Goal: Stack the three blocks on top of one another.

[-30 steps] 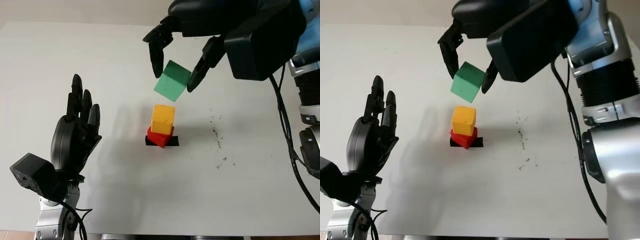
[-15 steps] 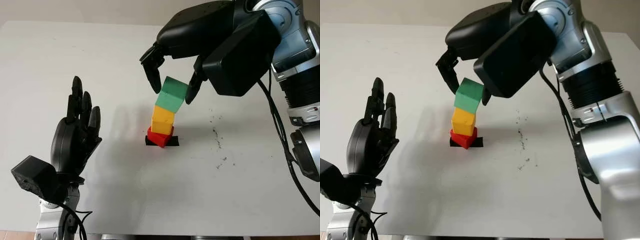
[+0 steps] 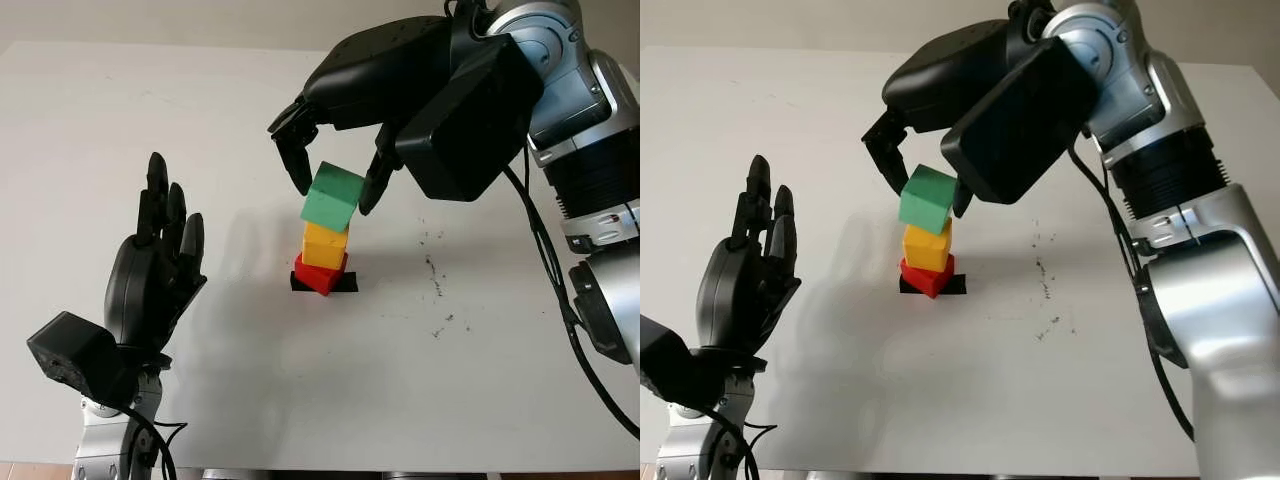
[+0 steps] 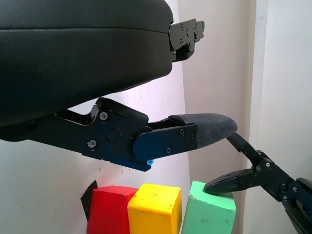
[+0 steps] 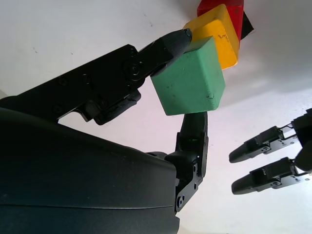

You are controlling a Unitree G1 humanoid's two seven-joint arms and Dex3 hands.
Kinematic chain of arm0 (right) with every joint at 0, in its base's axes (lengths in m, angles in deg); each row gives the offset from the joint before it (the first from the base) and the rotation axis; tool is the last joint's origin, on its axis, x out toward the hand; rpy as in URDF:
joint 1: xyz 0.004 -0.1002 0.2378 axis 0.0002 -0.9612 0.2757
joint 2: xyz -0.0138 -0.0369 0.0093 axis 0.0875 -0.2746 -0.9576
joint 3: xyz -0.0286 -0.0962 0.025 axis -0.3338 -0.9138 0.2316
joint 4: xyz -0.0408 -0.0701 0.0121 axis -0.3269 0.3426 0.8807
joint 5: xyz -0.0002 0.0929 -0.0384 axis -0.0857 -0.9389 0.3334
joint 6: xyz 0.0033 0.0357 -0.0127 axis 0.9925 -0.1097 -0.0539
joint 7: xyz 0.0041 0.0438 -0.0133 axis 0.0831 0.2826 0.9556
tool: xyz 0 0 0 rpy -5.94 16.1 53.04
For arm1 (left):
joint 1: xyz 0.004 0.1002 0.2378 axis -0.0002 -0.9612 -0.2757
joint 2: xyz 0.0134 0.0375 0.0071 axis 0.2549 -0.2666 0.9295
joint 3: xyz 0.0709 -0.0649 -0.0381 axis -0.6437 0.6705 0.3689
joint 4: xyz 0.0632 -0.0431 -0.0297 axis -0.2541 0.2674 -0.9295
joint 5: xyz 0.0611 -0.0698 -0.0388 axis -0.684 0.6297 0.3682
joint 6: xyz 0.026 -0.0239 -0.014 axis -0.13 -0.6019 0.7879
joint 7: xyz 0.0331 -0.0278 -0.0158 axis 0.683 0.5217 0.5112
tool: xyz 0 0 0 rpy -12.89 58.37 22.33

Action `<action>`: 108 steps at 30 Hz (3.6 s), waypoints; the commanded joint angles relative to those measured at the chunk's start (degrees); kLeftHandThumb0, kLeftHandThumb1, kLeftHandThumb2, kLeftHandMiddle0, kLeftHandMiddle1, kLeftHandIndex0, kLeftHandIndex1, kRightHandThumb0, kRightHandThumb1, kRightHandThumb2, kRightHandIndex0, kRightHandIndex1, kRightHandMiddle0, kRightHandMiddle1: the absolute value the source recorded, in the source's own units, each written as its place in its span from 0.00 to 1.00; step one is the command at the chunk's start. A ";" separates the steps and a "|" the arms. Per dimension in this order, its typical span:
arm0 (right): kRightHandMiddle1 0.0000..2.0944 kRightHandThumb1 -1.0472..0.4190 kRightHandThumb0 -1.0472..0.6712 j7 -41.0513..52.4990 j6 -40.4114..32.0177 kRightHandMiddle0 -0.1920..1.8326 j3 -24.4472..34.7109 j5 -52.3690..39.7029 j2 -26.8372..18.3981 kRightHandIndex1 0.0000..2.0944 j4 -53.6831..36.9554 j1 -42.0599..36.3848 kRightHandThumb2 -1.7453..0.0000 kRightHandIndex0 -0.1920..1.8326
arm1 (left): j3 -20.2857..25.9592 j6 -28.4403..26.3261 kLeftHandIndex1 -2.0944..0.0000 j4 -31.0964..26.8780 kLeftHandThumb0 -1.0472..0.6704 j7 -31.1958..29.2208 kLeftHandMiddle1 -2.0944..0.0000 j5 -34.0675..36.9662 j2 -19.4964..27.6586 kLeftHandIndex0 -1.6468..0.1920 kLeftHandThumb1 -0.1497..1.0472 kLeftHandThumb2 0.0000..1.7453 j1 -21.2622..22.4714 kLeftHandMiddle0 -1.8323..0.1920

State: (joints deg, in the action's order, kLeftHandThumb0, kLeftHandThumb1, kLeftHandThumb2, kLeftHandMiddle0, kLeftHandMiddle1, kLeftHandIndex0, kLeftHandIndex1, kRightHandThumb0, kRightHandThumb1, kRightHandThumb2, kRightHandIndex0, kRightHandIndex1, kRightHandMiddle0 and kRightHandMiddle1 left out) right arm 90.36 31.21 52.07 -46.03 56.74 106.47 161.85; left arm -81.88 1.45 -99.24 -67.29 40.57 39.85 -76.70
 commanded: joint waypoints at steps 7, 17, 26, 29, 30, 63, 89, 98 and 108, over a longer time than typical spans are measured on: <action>0.69 0.10 0.37 -0.29 1.82 0.30 -0.71 0.64 0.47 0.02 1.36 1.52 0.97 0.23 | -0.31 -0.12 1.00 -1.49 0.22 0.67 0.99 -0.10 -0.64 1.00 1.00 0.33 -1.14 1.00; 0.71 0.10 0.37 -0.28 2.37 0.28 -1.07 0.79 0.56 0.02 1.35 0.93 0.97 0.23 | -0.28 0.82 1.00 -0.76 0.23 0.46 1.00 0.04 -0.87 1.00 1.00 0.33 -0.89 1.00; 0.72 0.10 0.36 -0.12 1.41 0.28 -1.62 1.32 0.56 0.02 1.49 0.39 0.97 0.21 | -0.36 1.70 1.00 -0.30 0.22 0.27 1.00 -0.50 -0.65 1.00 1.00 0.33 -1.01 1.00; 0.62 0.10 0.35 0.22 -0.41 0.22 -1.53 1.28 0.34 0.01 0.45 -0.10 0.97 0.18 | -0.43 1.36 1.00 -0.61 0.22 0.57 1.00 -0.58 -0.73 1.00 1.00 0.33 -1.04 1.00; 0.55 0.10 0.34 0.20 -0.67 0.19 -1.52 1.33 0.24 0.01 0.09 -0.24 0.97 0.15 | -0.47 1.16 1.00 -0.78 0.22 0.65 1.00 -0.62 -0.70 1.00 1.00 0.32 -1.08 1.00; 0.00 0.04 0.16 -5.54 -5.87 0.00 8.27 -5.13 -5.51 0.00 -9.58 -5.49 0.95 0.00 | 0.21 1.04 1.00 -0.10 0.22 0.11 1.00 0.26 -0.10 1.00 1.00 0.32 -0.69 1.00; 0.00 0.00 0.22 -42.87 -28.41 0.00 27.11 -21.71 11.33 0.00 -28.57 -51.46 0.64 0.00 | 1.02 2.32 1.00 5.59 0.23 -2.06 1.00 1.91 0.93 1.00 1.00 0.32 7.21 1.00; 0.00 0.00 0.24 -54.09 -32.55 0.00 28.62 -28.41 24.48 0.00 -33.44 -59.34 0.59 0.00 | -0.54 1.06 1.00 7.41 0.19 -0.43 0.99 -1.20 0.73 1.00 1.00 0.29 11.42 1.00; 0.00 0.00 0.31 -55.70 -29.80 0.00 27.19 -27.04 27.68 0.00 -32.26 -65.65 0.51 0.00 | -1.34 1.29 0.98 9.67 0.23 -1.10 0.97 -0.46 0.01 0.99 1.00 0.36 12.16 0.99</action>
State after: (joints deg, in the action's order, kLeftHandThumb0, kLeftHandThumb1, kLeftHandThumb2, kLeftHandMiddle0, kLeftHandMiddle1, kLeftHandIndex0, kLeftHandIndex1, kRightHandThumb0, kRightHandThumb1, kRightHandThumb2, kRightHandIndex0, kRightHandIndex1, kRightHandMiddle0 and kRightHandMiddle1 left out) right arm 34.83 0.53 79.59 -73.47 84.19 74.27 97.32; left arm -83.07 2.34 -90.29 -68.20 39.92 40.18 -64.96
